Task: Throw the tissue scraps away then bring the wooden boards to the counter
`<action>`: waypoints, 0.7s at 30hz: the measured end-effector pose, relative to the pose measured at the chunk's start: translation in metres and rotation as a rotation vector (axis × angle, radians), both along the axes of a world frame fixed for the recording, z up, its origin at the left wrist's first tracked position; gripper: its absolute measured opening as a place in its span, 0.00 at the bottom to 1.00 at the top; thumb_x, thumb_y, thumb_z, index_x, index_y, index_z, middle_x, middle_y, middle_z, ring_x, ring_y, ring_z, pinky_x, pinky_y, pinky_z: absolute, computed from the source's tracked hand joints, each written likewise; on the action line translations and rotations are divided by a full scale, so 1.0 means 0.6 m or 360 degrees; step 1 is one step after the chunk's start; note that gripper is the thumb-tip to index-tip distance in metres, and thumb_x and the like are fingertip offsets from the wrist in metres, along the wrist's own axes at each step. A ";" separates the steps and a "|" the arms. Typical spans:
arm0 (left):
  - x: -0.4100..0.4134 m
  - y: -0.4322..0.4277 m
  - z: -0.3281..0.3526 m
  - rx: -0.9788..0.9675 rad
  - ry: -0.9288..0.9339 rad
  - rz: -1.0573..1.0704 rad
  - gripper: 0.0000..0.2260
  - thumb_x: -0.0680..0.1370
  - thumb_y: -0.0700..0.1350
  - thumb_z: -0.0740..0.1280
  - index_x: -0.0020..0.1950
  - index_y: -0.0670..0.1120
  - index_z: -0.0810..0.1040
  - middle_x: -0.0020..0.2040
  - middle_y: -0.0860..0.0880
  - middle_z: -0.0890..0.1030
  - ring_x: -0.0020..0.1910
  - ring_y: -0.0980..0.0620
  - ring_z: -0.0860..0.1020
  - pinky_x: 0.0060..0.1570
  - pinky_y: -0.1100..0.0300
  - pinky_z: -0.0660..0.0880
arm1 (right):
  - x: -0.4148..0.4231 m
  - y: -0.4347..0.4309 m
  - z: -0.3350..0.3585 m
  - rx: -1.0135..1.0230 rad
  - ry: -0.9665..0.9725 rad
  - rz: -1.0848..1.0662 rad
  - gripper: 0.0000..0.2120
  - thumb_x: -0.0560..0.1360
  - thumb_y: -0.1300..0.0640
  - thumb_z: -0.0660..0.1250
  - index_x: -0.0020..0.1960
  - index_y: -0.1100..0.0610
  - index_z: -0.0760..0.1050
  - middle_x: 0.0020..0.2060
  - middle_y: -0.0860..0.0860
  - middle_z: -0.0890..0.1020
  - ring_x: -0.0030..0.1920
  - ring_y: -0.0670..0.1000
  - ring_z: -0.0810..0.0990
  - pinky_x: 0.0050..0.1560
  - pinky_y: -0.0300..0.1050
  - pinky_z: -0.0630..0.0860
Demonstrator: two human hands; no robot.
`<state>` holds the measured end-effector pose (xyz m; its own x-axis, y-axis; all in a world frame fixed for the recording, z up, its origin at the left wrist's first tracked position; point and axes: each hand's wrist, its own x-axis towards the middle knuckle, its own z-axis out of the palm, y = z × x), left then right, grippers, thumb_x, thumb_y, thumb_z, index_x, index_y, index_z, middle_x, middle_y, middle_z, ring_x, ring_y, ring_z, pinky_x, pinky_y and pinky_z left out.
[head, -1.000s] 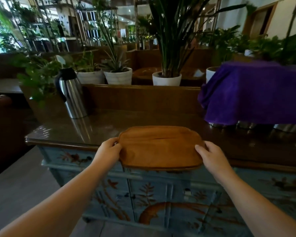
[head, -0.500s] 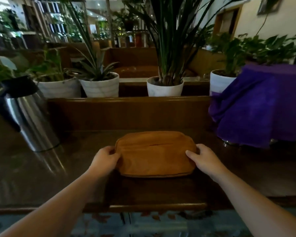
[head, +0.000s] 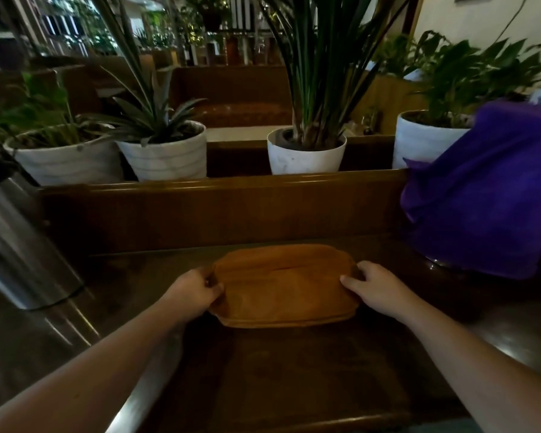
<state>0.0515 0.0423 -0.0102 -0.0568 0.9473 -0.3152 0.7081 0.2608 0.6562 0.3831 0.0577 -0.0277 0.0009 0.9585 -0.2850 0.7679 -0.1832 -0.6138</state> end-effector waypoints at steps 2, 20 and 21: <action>0.001 -0.001 -0.002 0.0021 0.0048 -0.0035 0.09 0.78 0.47 0.65 0.57 0.49 0.71 0.43 0.51 0.77 0.40 0.55 0.77 0.34 0.62 0.72 | 0.003 0.007 0.001 0.0004 -0.0035 0.0032 0.25 0.77 0.41 0.61 0.68 0.55 0.68 0.60 0.52 0.76 0.56 0.52 0.77 0.53 0.48 0.76; 0.056 -0.041 0.028 -0.0044 0.0200 0.0250 0.04 0.78 0.46 0.65 0.43 0.49 0.75 0.44 0.47 0.80 0.41 0.53 0.78 0.40 0.57 0.75 | 0.039 0.045 0.044 0.0031 -0.0717 0.0599 0.28 0.74 0.36 0.62 0.66 0.53 0.69 0.55 0.50 0.78 0.49 0.49 0.79 0.50 0.50 0.80; 0.062 -0.047 0.034 0.0000 0.0238 0.0252 0.04 0.78 0.46 0.65 0.44 0.48 0.76 0.44 0.46 0.80 0.41 0.53 0.78 0.42 0.56 0.76 | 0.040 0.049 0.052 0.0155 -0.0812 0.0664 0.29 0.74 0.36 0.61 0.68 0.52 0.67 0.58 0.50 0.78 0.53 0.50 0.79 0.52 0.50 0.79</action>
